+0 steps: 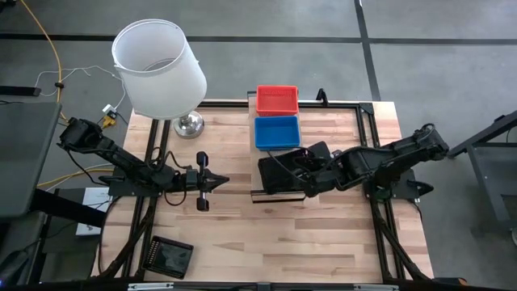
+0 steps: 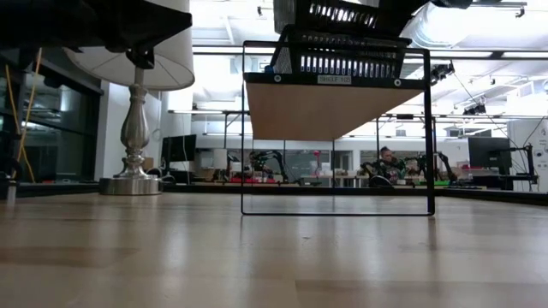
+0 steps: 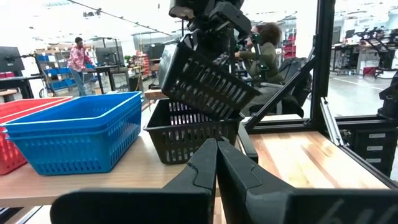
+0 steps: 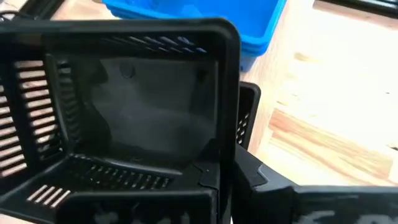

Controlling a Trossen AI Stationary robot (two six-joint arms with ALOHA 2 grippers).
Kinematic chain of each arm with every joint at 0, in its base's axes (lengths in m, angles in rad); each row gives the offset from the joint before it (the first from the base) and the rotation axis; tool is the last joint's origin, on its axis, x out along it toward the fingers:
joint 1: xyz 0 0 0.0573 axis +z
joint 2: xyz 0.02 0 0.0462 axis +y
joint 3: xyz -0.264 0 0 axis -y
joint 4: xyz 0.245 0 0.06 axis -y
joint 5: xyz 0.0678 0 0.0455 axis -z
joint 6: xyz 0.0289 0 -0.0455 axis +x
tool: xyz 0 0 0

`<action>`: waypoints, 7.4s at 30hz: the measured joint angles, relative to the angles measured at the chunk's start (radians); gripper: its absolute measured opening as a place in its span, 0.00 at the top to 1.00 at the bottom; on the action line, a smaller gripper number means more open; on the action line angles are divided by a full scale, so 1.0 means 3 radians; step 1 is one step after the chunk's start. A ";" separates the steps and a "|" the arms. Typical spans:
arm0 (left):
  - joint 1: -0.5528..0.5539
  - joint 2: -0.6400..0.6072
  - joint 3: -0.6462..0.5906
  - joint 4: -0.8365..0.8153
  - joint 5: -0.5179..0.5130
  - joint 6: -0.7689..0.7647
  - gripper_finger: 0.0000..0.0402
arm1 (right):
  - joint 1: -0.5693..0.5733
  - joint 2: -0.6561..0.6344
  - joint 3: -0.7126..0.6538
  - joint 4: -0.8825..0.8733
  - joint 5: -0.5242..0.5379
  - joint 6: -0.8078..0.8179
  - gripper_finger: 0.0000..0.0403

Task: Stack baskets on shelf by color
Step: Stack the right black bin on top of the black bin on the shelf, then stack the black bin on top of the black bin on the shelf

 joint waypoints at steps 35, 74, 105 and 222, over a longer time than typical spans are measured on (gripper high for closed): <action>-0.0001 0.0000 0.0000 -0.0009 0.0001 0.0001 1.00 | 0.0157 -0.0019 0.0678 -0.0374 -0.0090 -0.0887 0.60; -0.0001 0.0000 0.0000 -0.0019 -0.0014 0.0124 1.00 | 0.0301 -0.0819 -0.1714 0.2694 0.0970 -0.2870 1.00; -0.0059 0.0415 0.0873 -0.1252 0.0281 -0.0261 1.00 | 0.0648 -0.0926 -0.1494 0.1941 0.0086 -0.3082 1.00; -0.1018 -0.0373 0.0743 -0.1438 -0.0777 -0.0218 1.00 | 0.1192 -0.1524 -0.1298 0.1678 0.0145 -0.3732 1.00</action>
